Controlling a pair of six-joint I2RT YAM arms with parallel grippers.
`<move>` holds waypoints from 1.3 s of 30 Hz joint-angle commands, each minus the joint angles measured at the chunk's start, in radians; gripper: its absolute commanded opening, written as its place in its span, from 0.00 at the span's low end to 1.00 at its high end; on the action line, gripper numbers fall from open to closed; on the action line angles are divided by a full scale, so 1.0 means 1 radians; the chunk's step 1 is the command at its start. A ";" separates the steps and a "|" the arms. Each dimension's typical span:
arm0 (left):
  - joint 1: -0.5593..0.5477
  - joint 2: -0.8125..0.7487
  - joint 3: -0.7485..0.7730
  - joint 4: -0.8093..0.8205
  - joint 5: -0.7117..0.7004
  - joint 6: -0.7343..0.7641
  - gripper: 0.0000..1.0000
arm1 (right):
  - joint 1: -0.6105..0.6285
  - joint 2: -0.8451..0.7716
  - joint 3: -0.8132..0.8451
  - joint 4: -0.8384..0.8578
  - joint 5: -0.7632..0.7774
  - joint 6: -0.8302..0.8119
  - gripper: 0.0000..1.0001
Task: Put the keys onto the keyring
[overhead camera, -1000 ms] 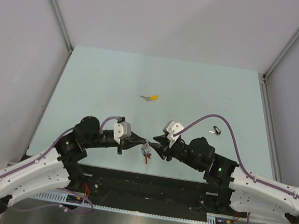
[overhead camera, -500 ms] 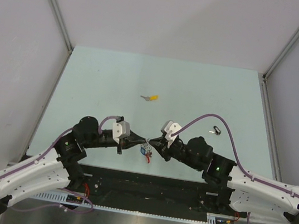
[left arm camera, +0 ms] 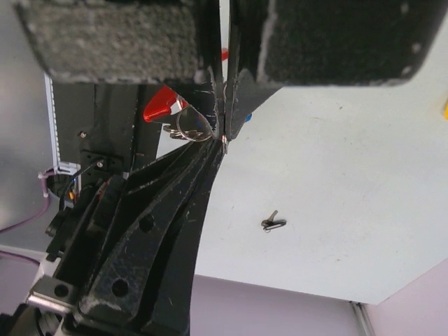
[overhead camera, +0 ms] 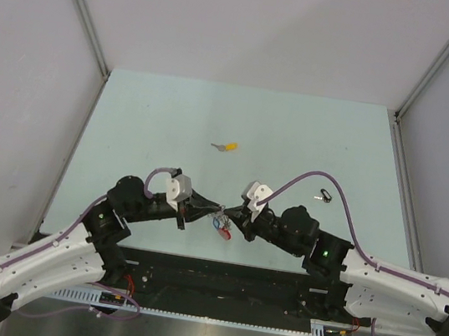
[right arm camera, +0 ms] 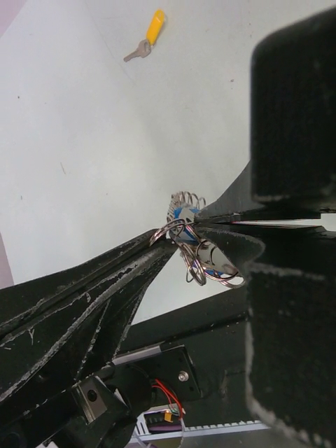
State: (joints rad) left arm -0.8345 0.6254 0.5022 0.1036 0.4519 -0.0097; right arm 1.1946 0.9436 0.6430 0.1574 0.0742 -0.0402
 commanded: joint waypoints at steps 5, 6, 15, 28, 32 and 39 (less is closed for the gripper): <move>0.002 -0.015 -0.069 0.280 -0.061 -0.177 0.00 | 0.042 0.034 -0.005 0.108 0.056 -0.038 0.00; 0.002 -0.010 -0.077 0.301 -0.062 -0.190 0.00 | 0.045 0.034 -0.005 0.114 0.059 -0.044 0.00; 0.002 -0.084 -0.088 0.187 -0.107 -0.184 0.26 | 0.043 -0.065 -0.002 0.041 0.082 -0.101 0.00; 0.005 0.006 0.113 -0.212 -0.067 0.036 0.54 | -0.004 -0.063 0.076 -0.153 0.094 -0.135 0.00; 0.005 0.051 0.119 -0.243 -0.094 0.016 0.64 | -0.087 -0.057 0.075 -0.277 0.154 0.062 0.09; 0.005 0.089 0.113 -0.285 -0.275 -0.107 0.79 | -0.297 0.006 0.069 -0.481 0.062 0.324 0.36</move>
State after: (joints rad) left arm -0.8345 0.7105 0.5842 -0.1524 0.2935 -0.0376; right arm 0.9607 0.9104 0.6819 -0.1780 0.1734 0.0872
